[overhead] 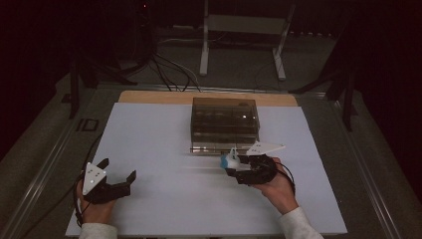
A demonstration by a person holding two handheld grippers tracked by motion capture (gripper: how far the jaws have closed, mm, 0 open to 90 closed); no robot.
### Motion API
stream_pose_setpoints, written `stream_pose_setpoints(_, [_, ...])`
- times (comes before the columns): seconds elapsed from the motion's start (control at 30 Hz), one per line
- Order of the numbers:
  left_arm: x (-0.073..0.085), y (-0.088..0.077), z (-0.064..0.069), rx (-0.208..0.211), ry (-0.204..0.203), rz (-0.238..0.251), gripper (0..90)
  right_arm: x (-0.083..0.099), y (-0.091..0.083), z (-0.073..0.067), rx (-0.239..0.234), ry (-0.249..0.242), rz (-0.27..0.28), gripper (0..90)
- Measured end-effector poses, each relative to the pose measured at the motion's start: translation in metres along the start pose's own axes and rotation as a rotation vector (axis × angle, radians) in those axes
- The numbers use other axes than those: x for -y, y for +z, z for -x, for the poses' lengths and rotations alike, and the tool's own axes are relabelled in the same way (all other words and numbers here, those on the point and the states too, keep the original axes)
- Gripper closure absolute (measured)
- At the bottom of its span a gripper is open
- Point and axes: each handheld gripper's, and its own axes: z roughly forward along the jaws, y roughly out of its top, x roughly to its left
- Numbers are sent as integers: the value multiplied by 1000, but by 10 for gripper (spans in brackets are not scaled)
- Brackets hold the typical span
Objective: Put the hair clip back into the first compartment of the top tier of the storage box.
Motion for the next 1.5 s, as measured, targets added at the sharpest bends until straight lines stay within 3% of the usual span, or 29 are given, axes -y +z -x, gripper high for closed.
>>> stream_pose_setpoints(1.5, [0,0,-1,2,-1,2,6,-36,18,11,6,-30,-14,380])
